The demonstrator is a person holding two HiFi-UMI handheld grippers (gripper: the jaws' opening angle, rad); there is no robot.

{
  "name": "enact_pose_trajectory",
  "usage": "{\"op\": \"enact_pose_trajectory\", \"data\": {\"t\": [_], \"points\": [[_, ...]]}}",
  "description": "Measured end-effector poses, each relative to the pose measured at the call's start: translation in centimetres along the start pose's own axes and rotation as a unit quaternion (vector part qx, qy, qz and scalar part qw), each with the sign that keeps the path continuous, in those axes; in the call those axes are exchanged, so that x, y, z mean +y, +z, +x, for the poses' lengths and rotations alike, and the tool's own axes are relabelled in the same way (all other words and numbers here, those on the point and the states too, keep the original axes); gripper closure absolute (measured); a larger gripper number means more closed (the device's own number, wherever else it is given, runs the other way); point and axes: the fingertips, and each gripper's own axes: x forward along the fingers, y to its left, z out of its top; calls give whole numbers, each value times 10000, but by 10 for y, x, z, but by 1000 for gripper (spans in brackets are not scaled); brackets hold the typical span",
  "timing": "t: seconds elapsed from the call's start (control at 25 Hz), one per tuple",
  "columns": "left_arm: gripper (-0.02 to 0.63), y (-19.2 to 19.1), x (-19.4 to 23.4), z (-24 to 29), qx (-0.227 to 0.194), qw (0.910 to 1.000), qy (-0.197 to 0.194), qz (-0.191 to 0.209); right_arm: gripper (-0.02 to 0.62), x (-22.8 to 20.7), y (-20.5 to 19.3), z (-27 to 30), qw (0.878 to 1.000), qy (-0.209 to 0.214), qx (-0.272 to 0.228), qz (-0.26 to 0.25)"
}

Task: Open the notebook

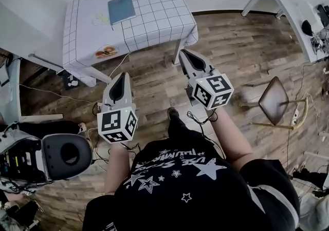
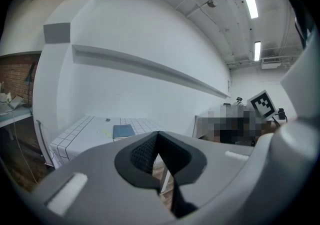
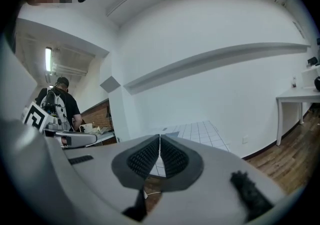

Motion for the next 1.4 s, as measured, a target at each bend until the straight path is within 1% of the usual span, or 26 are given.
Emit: {"op": "enact_pose_trajectory", "data": {"t": [0.2, 0.36, 0.44, 0.52, 0.68, 0.8, 0.96, 1.08, 1.32, 1.4], "points": [[598, 9, -3, 36, 62, 9996, 265, -18, 578, -43, 20, 32, 9998, 167, -58, 66], [597, 15, 4, 55, 11, 9984, 555, -48, 578, -62, 42, 57, 9990, 410, -195, 1], [597, 16, 7, 64, 18, 9976, 696, -42, 578, -70, 48, 69, 9985, 495, -219, 1], [597, 17, 8, 74, 70, 9973, 735, -35, 578, -76, 48, 78, 9984, 535, -192, 75], [597, 18, 7, 91, 139, 9974, 698, 76, 578, -85, 41, 92, 9980, 587, -91, 205], [597, 16, 11, 107, 160, 9977, 642, 110, 578, -92, 34, 103, 9981, 550, -1, 273], [597, 13, 23, 134, 215, 9984, 499, 122, 578, -99, 34, 121, 9986, 471, 58, 216], [597, 11, 30, 159, 242, 9992, 298, 132, 578, -110, 37, 136, 9994, 309, 59, 150], [597, 8, 71, 209, 410, 9991, 55, 108, 578, -115, 38, 189, 9997, 109, 225, 48], [596, 8, 85, 226, 451, 9988, -19, 174, 580, -118, 42, 209, 9997, 33, 260, 6]]}}
